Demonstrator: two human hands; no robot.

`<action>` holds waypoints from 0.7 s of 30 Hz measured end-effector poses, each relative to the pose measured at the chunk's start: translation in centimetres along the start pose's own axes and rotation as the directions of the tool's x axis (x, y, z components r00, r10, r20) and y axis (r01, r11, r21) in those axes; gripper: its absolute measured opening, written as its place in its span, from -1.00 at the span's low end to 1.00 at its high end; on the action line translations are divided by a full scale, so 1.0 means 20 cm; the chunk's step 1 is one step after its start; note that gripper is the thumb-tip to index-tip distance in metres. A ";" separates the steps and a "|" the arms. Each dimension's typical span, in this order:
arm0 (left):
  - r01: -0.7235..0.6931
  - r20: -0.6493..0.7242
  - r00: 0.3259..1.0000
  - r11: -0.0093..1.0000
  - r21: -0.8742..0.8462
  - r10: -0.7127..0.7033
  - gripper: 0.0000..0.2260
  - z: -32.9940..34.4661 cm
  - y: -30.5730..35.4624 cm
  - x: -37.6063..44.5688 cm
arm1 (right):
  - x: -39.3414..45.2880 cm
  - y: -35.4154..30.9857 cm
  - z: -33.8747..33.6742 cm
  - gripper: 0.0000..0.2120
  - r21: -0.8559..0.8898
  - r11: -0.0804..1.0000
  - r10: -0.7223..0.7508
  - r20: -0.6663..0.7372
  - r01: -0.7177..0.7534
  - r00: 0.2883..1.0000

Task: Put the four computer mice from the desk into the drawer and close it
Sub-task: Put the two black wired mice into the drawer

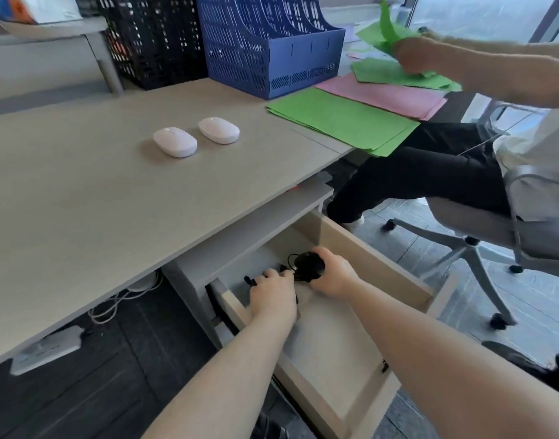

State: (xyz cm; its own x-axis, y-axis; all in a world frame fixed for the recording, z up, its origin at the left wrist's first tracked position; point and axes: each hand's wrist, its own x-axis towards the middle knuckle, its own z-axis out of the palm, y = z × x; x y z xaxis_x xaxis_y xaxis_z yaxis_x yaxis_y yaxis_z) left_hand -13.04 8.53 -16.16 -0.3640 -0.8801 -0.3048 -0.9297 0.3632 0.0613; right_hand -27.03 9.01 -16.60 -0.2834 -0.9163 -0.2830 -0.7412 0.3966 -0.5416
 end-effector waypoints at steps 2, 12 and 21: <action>0.015 0.003 1.000 0.999 -0.034 -0.015 -0.48 0.03 -0.01 0.03 | 0.03 0.01 0.02 -0.26 -0.022 1.000 0.007 0.026 -0.007 1.000; 0.037 0.008 0.999 0.977 -0.211 -0.036 -0.28 0.07 -0.03 0.06 | 0.04 0.02 0.09 -0.05 -0.068 0.998 0.007 0.104 0.000 0.995; -0.105 -0.050 0.994 0.991 -0.085 0.101 -0.71 -0.22 -0.01 -0.03 | -0.05 -0.10 -0.11 -0.54 -0.289 0.950 -0.136 -0.059 0.114 0.989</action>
State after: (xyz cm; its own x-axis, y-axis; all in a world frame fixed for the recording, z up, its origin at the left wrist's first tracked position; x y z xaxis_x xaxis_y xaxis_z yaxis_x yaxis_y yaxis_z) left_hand -12.88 7.54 -11.80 -0.4588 -0.8530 -0.2488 -0.8875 0.4267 0.1740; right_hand -26.64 8.96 -13.42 -0.2153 -0.9634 -0.1595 -0.9127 0.2566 -0.3180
